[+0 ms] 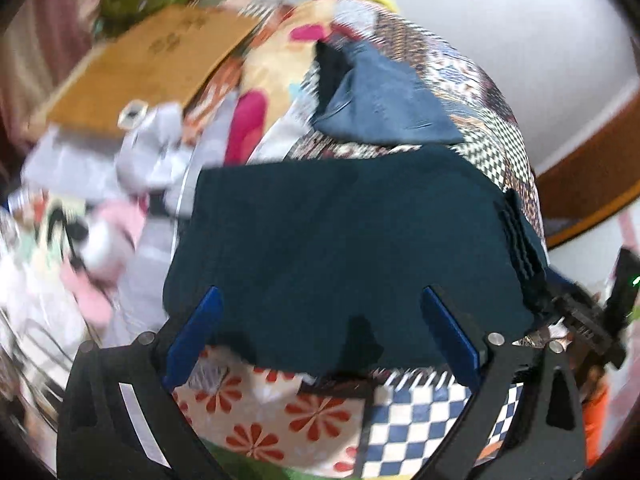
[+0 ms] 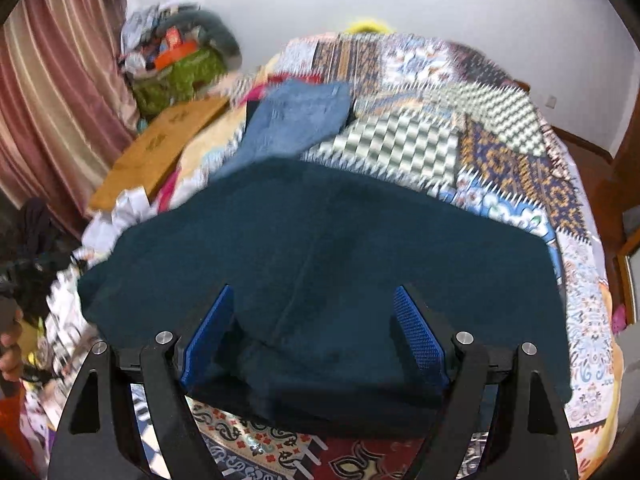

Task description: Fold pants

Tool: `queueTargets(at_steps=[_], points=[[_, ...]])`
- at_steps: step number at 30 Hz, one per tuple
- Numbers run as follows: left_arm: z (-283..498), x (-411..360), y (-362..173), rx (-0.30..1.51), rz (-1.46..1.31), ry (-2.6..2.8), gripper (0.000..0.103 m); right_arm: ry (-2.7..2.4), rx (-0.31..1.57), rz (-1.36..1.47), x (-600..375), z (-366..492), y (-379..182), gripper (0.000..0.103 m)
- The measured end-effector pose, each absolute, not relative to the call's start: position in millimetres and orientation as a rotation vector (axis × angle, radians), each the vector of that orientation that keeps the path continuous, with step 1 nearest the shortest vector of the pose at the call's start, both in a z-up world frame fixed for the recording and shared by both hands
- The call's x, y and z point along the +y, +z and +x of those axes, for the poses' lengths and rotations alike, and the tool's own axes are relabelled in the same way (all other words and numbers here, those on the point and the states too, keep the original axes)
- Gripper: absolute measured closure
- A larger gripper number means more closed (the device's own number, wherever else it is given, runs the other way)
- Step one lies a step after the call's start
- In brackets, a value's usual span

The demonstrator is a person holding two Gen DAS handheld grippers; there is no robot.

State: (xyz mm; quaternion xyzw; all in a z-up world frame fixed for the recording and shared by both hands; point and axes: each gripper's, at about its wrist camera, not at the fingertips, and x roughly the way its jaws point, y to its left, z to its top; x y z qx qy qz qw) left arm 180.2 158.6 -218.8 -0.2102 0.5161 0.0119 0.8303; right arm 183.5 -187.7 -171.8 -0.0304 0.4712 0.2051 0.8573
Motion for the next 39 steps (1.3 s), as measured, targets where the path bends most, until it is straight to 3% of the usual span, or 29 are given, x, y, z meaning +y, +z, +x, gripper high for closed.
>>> queueTargets(at_steps=[14,26,27,29,32,35,39], points=[[144.0,179.3,-284.2,1.193,-0.917,-0.090,0.001,0.457,1.024,-0.075,-181.0,182.2,-182.9,0.024],[206.9,180.9,-324.0,1.243,-1.039,-0.123,0.002,0.477,1.017,-0.067,-182.8,183.1,-184.5,0.023],[210.6,182.7,-322.1,1.234,-1.020,-0.094,0.008,0.478,1.017,-0.065,-183.0,183.0,-184.5,0.023],[212.2,184.2,-318.7,1.225,-0.966,-0.010,0.036,0.479,1.016,-0.062,-184.2,183.1,-184.6,0.023],[210.6,183.6,-304.8,1.158,-0.886,0.052,0.065,0.477,1.027,-0.048,-186.7,182.4,-181.8,0.023],[208.8,176.7,-280.8,1.097,-0.730,0.118,0.075,0.482,1.024,-0.025,-194.2,179.9,-172.4,0.024],[205.8,158.7,-230.9,1.003,-0.438,0.144,0.077,0.462,0.977,0.005,-212.5,175.0,-155.7,0.023]])
